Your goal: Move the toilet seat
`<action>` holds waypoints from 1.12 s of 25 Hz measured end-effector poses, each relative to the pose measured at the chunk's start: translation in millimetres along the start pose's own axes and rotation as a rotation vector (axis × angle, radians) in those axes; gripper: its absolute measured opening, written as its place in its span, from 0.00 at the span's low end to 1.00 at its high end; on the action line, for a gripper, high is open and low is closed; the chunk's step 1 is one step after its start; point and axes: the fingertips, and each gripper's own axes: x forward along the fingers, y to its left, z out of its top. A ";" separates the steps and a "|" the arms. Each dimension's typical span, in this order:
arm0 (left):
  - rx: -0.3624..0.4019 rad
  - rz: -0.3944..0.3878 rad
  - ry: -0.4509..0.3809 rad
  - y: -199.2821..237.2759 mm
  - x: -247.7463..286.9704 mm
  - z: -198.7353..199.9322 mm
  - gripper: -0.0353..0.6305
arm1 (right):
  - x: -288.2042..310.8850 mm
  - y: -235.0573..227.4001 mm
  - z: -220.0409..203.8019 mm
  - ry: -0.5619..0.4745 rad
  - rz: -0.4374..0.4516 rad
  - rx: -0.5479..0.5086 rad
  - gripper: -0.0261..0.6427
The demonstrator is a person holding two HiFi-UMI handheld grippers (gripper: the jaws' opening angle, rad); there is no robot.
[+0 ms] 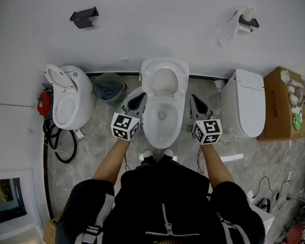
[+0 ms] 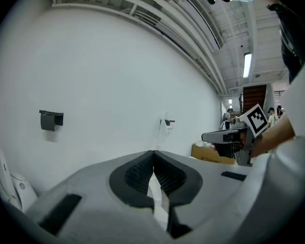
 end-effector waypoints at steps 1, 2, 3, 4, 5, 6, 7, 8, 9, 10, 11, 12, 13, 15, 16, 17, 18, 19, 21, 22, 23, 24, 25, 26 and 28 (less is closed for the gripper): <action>-0.004 0.000 -0.001 -0.2 -2.3 -0.4 0.06 | -2.2 1.9 0.5 -0.004 -0.004 -0.002 0.04; -0.007 0.000 -0.002 -0.4 -4.5 -0.7 0.06 | -4.1 4.0 1.4 -0.008 -0.007 -0.006 0.04; -0.010 -0.002 -0.002 -0.9 -6.1 -0.8 0.06 | -5.6 6.0 2.7 -0.014 -0.008 -0.012 0.04; -0.011 -0.004 -0.003 -1.6 -7.2 -0.7 0.06 | -6.8 7.8 4.0 -0.020 -0.008 -0.020 0.04; -0.010 -0.007 -0.003 -2.5 -8.2 -0.9 0.06 | -7.6 9.7 5.0 -0.025 -0.009 -0.026 0.04; -0.009 -0.010 -0.003 -3.3 -9.3 -1.4 0.06 | -8.1 11.6 5.5 -0.030 -0.010 -0.030 0.04; -0.010 -0.011 -0.002 -4.1 -10.3 -2.0 0.06 | -8.3 13.6 5.3 -0.034 -0.011 -0.032 0.04; -0.010 -0.013 -0.001 -5.1 -11.2 -2.9 0.06 | -8.4 15.4 4.3 -0.035 -0.012 -0.033 0.04; -0.010 -0.015 0.001 -6.5 -11.8 -4.1 0.06 | -8.5 17.0 2.7 -0.032 -0.012 -0.031 0.04; -0.010 -0.016 0.003 -8.0 -12.3 -5.6 0.06 | -8.6 18.3 0.4 -0.027 -0.013 -0.029 0.04; -0.011 -0.017 0.003 -9.2 -12.8 -7.1 0.06 | -8.6 19.3 -2.3 -0.019 -0.015 -0.027 0.04; -0.013 -0.017 0.004 -10.2 -13.3 -8.5 0.06 | -8.8 19.9 -5.0 -0.010 -0.017 -0.026 0.04; -0.015 -0.016 0.005 -11.1 -14.0 -9.8 0.06 | -9.2 20.3 -7.1 -0.003 -0.020 -0.026 0.04; -0.020 -0.015 0.009 -13.0 -15.5 -12.0 0.06 | -10.5 21.0 -9.1 0.004 -0.019 -0.025 0.04; -0.022 -0.015 0.011 -13.7 -16.3 -12.7 0.06 | -11.2 21.5 -9.4 0.005 -0.017 -0.025 0.04; -0.024 -0.014 0.011 -13.8 -17.2 -13.0 0.06 | -11.7 22.0 -9.6 0.005 -0.016 -0.024 0.04; -0.025 -0.013 0.010 -13.5 -18.1 -13.1 0.06 | -12.1 22.5 -9.9 0.005 -0.014 -0.023 0.04; -0.025 -0.010 0.009 -13.0 -19.0 -13.2 0.06 | -12.6 22.9 -10.3 0.005 -0.014 -0.022 0.04; -0.026 -0.005 0.007 -11.9 -20.7 -13.3 0.06 | -14.0 24.0 -11.6 0.004 -0.011 -0.019 0.04; -0.027 -0.003 0.006 -11.3 -21.7 -13.2 0.06 | -14.6 24.8 -12.1 0.004 -0.009 -0.019 0.04; -0.028 0.000 0.005 -10.7 -22.6 -13.1 0.06 | -15.3 25.6 -12.5 0.004 -0.007 -0.018 0.04; -0.030 0.001 0.004 -10.6 -23.1 -13.1 0.06 | -15.9 26.0 -12.8 0.005 -0.006 -0.017 0.04; -0.032 0.002 0.005 -10.9 -23.3 -13.3 0.06 | -16.4 26.0 -13.2 0.006 -0.005 -0.016 0.04; -0.033 0.002 0.006 -11.5 -23.3 -13.7 0.06 | -17.0 25.9 -13.7 0.008 -0.004 -0.015 0.04; -0.035 0.002 0.006 -13.1 -23.7 -14.3 0.06 | -18.0 26.5 -14.7 0.012 -0.001 -0.015 0.04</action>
